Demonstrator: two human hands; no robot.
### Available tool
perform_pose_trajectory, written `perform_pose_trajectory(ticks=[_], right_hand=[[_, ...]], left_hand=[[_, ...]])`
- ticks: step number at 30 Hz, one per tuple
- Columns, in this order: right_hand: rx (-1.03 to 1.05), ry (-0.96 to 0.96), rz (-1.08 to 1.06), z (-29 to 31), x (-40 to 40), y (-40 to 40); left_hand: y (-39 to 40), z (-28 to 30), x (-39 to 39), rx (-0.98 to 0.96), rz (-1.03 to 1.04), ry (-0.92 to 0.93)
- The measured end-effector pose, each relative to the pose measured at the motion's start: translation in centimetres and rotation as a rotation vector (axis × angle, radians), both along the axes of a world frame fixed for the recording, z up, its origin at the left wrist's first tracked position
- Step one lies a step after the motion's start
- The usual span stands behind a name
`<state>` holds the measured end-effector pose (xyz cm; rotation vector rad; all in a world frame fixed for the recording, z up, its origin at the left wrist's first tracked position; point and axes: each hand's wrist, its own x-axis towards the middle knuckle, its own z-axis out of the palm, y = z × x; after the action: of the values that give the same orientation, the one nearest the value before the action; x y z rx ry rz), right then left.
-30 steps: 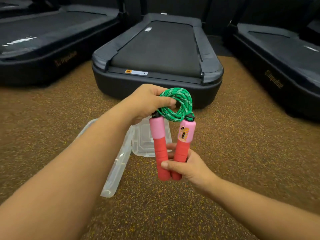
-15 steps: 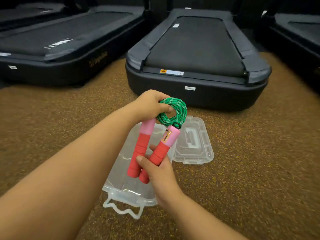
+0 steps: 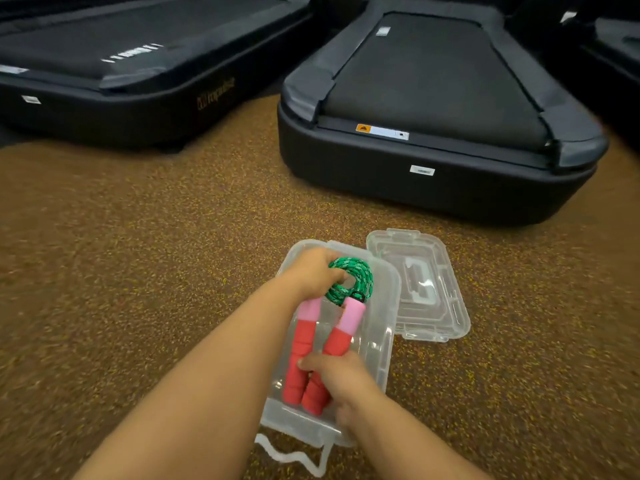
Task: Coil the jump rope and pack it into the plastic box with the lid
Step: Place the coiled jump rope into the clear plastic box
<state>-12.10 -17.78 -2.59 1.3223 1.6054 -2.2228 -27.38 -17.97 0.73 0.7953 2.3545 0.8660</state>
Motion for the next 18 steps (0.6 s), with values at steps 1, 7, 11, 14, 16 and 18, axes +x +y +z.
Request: perform_pose_trajectory(ticks=[1, 7, 11, 14, 16, 18], right_hand=[[-0.006, -0.045, -0.009, -0.5, -0.3, 0.0], [-0.024, -0.180, -0.053, -2.9, -1.9, -0.5], [0.146, -0.241, -0.089, -3.6, -2.7, 0.2], [0.293, -0.313, -0.019, -4.2, -2.7, 0.2], [0.373, -0.365, 0.065, -4.5, -2.7, 0.3], [0.415, -0.386, 0.135, -4.4, -2.7, 0.6]], left_hand=[[0.1, -0.6, -0.1, -0.008, 0.009, -0.038], [0.3, -4.3, -0.5, -0.033, 0.064, -0.151], [0.2, -6.0, -0.9, -0.082, 0.053, -0.179], [0.6, -7.0, -1.0, -0.090, 0.038, -0.170], [0.8, -7.4, -0.9, -0.094, 0.028, -0.177], [1.0, -7.7, -0.8, -0.109, 0.023, -0.180]])
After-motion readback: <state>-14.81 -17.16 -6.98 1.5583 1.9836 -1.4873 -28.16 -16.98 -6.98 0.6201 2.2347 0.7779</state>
